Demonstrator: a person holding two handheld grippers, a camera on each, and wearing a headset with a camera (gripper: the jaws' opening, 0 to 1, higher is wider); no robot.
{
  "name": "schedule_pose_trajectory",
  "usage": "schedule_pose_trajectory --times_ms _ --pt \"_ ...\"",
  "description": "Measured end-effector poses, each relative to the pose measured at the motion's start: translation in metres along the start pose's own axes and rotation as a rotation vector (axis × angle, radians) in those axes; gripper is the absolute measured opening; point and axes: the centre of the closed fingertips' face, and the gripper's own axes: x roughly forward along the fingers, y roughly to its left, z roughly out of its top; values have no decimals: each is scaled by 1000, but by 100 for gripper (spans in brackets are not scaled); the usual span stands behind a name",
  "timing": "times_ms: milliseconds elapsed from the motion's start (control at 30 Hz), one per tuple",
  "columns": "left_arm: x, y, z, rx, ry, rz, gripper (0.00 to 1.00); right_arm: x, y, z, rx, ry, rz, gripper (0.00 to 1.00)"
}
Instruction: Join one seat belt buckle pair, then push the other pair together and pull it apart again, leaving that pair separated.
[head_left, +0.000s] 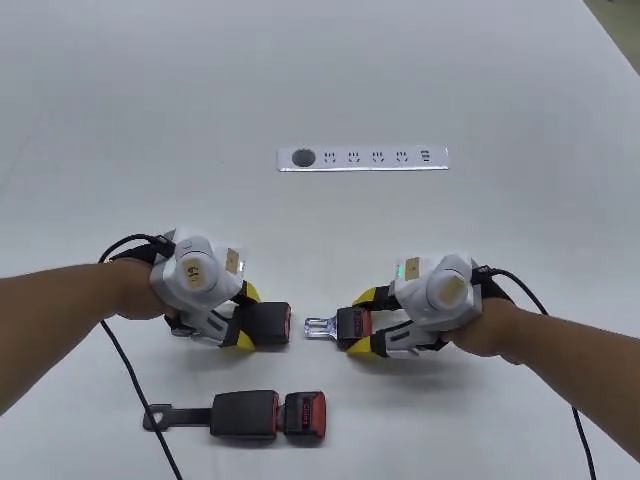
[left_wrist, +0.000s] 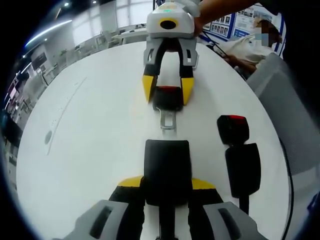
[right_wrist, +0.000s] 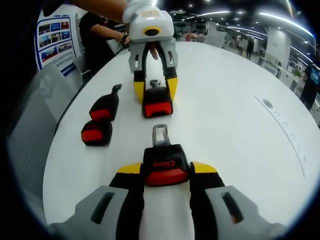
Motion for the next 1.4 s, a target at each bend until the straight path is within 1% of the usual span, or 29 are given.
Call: schedule_pose_trajectory --times_ms 100,233,333,500,700,733,1033,1100,1233,1267,1400 --pt "1 1 -2 0 0 -1 33 -6 -3 -5 2 1 -5 34" --pt "1 1 -2 0 -1 -1 34 -15 -2 -10 10 2 -11 34" --pt "0 0 0 0 0 -1 34 -18 -4 -15 13 4 -16 34" --pt "0 0 -1 -2 0 -1 34 -25 -5 -21 20 3 -27 34" --pt "1 1 -2 -2 1 -3 34 -29 -4 -26 25 8 -28 34" --pt "1 1 -2 -2 1 -3 34 -30 -6 -27 26 8 -28 34" --pt "-1 -3 2 -4 0 -3 34 -43 -6 -37 32 17 -31 34" --pt "0 -3 1 -4 0 -4 34 -45 -8 -41 33 22 -31 34" --pt "1 -2 0 -4 1 -5 34 -53 -6 -43 43 25 -33 34" --pt "1 -2 0 -4 2 -6 34 -54 -9 -44 43 24 -35 34" --pt "1 -2 0 -3 2 -7 34 -58 -10 -47 47 25 -40 35"
